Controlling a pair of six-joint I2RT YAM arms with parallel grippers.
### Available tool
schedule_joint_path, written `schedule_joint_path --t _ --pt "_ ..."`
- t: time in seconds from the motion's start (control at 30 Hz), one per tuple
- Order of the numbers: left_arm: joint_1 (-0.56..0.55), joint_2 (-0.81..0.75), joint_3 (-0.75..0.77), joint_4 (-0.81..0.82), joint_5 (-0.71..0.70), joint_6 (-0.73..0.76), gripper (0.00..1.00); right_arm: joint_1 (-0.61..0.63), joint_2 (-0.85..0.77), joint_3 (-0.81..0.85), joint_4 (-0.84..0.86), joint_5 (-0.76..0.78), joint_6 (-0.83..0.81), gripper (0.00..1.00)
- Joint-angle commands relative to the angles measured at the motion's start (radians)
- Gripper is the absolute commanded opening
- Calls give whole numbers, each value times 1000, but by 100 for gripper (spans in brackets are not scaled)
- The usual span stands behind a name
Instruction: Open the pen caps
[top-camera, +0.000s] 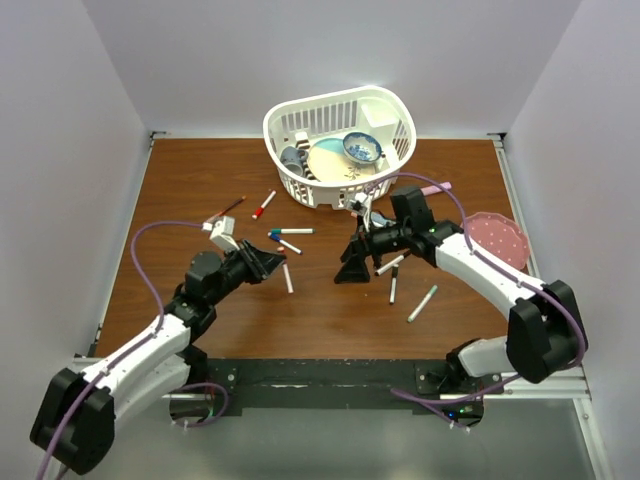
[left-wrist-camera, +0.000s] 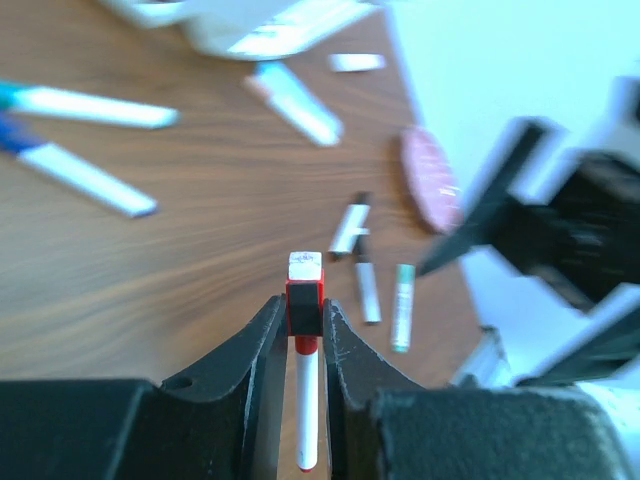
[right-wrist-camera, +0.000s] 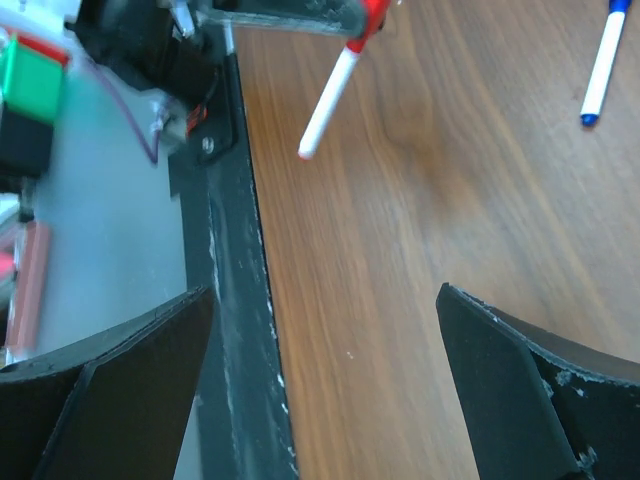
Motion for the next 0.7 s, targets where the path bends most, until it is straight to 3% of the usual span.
schedule_joint_path --t 0.0,0.2,0.37,0.57,0.67 --pt "-104 89 -13 422 -53 -44 0 33 -58 -93 262 142 301 99" --pt "-217 267 -8 665 -155 -110 0 48 -20 -113 331 158 388 98" --pt "-299 353 24 728 -264 -120 0 66 14 -121 368 162 424 99" --pt "-345 405 29 777 -320 -132 0 82 54 -116 370 162 435 87" --pt "-355 428 33 797 -315 -135 0 89 71 -113 379 149 450 72"
